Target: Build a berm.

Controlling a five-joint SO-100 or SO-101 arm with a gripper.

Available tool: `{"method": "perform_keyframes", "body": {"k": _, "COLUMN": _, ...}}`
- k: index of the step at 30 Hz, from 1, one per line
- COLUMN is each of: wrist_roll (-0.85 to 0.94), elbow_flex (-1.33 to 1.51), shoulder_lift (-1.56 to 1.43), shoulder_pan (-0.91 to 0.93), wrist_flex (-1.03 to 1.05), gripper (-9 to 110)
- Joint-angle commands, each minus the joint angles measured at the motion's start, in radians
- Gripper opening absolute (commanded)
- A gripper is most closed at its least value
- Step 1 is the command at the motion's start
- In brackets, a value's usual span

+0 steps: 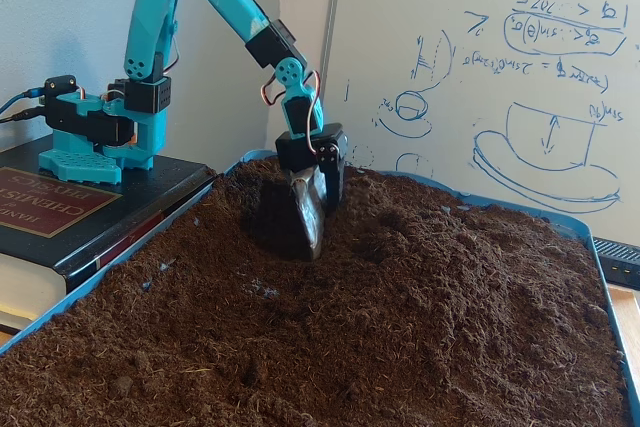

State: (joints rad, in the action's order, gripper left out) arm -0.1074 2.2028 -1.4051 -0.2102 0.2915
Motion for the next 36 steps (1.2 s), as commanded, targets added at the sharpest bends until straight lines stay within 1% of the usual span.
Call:
{"method": "perform_keyframes", "body": {"k": 1, "wrist_roll": -0.009, "elbow_flex": -0.155, "shoulder_lift": 0.011, "shoulder_pan": 0.048, "wrist_flex": -0.021, "gripper": 0}}
{"method": "perform_keyframes", "body": {"k": 9, "wrist_roll": -0.014, "elbow_flex": -0.270, "shoulder_lift": 0.083, "shoulder_pan": 0.075, "wrist_flex": -0.020, "gripper": 0}}
{"method": "perform_keyframes", "body": {"k": 18, "wrist_roll": -0.146, "elbow_flex": -0.373, "shoulder_lift": 0.087, "shoulder_pan": 0.063, "wrist_flex": -0.018, "gripper": 0}}
{"method": "perform_keyframes", "body": {"k": 36, "wrist_roll": -0.150, "elbow_flex": -0.396, "shoulder_lift": -0.038, "shoulder_pan": 0.061, "wrist_flex": -0.017, "gripper": 0}}
